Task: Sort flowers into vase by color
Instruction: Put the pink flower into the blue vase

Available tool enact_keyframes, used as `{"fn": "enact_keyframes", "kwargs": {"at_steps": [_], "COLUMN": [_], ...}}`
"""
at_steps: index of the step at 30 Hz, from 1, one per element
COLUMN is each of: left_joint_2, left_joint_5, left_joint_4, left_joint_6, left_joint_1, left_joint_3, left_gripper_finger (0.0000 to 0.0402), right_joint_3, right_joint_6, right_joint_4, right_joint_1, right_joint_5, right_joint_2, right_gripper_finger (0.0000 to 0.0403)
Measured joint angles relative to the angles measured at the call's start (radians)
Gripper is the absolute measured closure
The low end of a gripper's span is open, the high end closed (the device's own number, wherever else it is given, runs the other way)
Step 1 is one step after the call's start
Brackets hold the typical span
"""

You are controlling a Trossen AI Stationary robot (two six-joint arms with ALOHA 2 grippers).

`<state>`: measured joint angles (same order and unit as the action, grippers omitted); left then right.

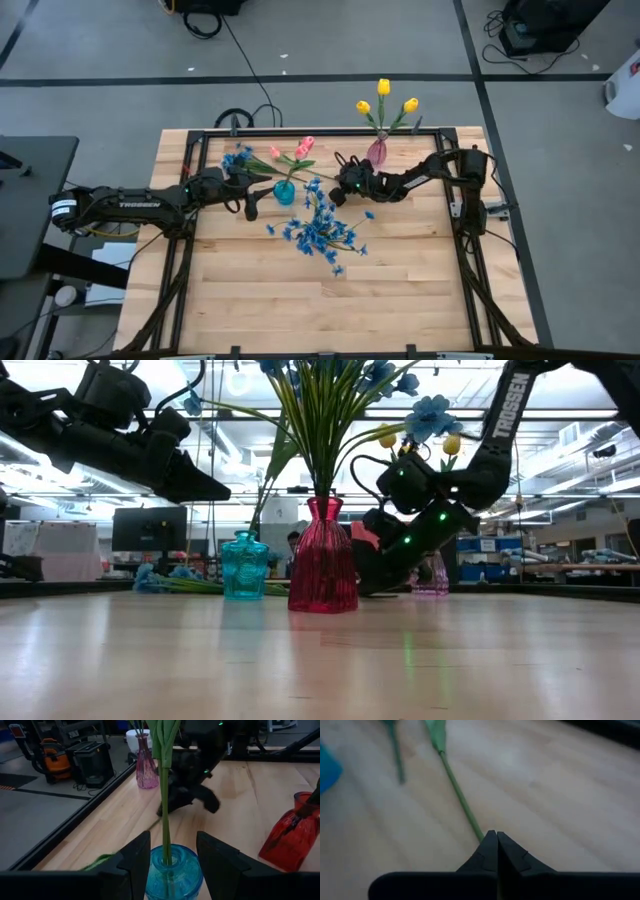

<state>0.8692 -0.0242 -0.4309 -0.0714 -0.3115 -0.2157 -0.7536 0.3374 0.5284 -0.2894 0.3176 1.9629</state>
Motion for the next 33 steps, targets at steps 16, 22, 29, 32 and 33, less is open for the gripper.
{"fn": "enact_keyframes", "kwargs": {"at_steps": [16, 22, 29, 32, 33], "left_joint_2": [0.000, 0.000, 0.000, 0.000, 0.000], "left_joint_5": [0.081, 0.117, 0.116, 0.116, 0.116], "left_joint_4": [-0.022, -0.026, -0.082, -0.095, -0.098], "left_joint_6": [0.099, 0.140, 0.163, 0.173, 0.177], "left_joint_1": [0.000, 0.000, 0.000, 0.000, 0.000], "left_joint_3": [0.000, 0.000, 0.000, 0.000, 0.000], "left_gripper_finger": [0.0236, 0.0236, 0.0236, 0.0236, 0.0236], "right_joint_3": [0.003, 0.001, 0.000, 0.000, 0.000], "right_joint_6": [0.091, 0.101, 0.116, 0.124, 0.127], "right_joint_4": [-0.416, -0.433, -0.432, -0.432, -0.432], "right_joint_1": [0.132, 0.175, 0.213, 0.227, 0.231], "right_joint_5": [0.148, 0.191, 0.194, 0.195, 0.195], "right_joint_2": [-0.245, -0.296, -0.307, -0.307, -0.307], "right_gripper_finger": [0.0400, 0.0400, 0.0400, 0.0399, 0.0399]}}
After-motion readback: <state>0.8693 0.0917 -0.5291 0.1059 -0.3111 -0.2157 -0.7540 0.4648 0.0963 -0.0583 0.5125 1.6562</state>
